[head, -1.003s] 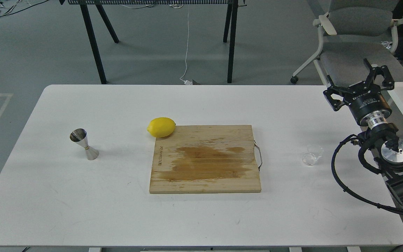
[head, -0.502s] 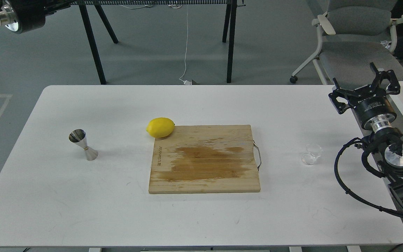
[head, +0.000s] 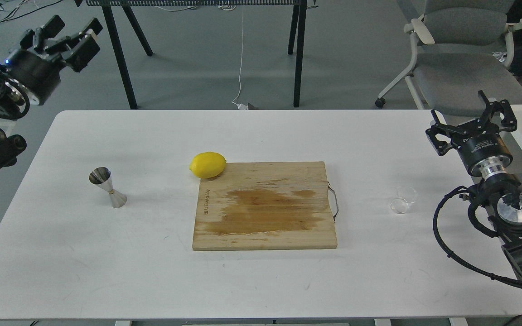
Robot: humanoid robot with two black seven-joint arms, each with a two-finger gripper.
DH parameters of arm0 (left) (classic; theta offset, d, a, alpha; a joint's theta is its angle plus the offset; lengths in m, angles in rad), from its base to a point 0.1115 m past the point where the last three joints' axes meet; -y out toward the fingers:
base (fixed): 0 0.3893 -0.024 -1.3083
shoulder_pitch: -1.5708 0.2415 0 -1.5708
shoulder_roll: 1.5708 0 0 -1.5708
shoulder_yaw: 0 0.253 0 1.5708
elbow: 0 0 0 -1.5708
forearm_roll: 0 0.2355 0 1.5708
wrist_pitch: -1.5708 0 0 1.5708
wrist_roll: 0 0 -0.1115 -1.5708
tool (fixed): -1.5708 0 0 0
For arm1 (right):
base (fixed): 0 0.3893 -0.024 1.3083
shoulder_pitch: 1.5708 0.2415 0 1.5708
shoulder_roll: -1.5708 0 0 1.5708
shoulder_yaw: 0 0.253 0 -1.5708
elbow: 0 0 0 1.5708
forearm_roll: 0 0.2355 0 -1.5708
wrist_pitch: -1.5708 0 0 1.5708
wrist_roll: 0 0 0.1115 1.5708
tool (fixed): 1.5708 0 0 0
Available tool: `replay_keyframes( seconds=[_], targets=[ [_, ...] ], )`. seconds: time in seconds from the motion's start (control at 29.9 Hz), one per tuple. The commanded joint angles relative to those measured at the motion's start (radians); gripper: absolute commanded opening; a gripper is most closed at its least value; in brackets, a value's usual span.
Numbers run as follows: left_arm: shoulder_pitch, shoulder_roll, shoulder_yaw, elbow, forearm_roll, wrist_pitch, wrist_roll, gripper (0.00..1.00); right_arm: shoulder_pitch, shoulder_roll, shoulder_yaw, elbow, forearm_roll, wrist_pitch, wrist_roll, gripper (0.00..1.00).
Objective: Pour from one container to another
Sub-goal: 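Swing the left arm out and bring the left gripper down beside the metal jigger, then close the left gripper on the metal jigger and lift it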
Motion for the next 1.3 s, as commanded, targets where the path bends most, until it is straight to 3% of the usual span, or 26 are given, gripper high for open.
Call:
replay_keyframes(
  seconds=[0.0,0.23,0.7,1.07,1.27],
  targets=[
    [0.142,0.006,-0.117,-0.039,0.147,0.003,0.000,0.98,0.001,0.007,0.001,-0.011,0.000,0.000,0.000,1.00],
    [0.358,0.086,-0.263,-0.148,0.292,0.003,0.000,0.97,-0.001,0.006,0.001,-0.013,0.000,0.000,0.001,1.00],
    [0.647,0.146,-0.267,-0.160,0.323,0.003,0.000,0.97,-0.009,0.009,0.002,-0.010,0.000,0.000,0.003,1.00],
    [0.673,0.011,-0.267,-0.142,0.320,0.003,0.000,0.98,-0.009,0.007,0.002,-0.011,0.000,0.000,0.009,1.00],
    [0.667,-0.038,-0.267,-0.062,0.317,0.003,0.000,0.98,-0.016,0.004,0.002,-0.010,0.000,0.000,0.009,1.00]
  ],
)
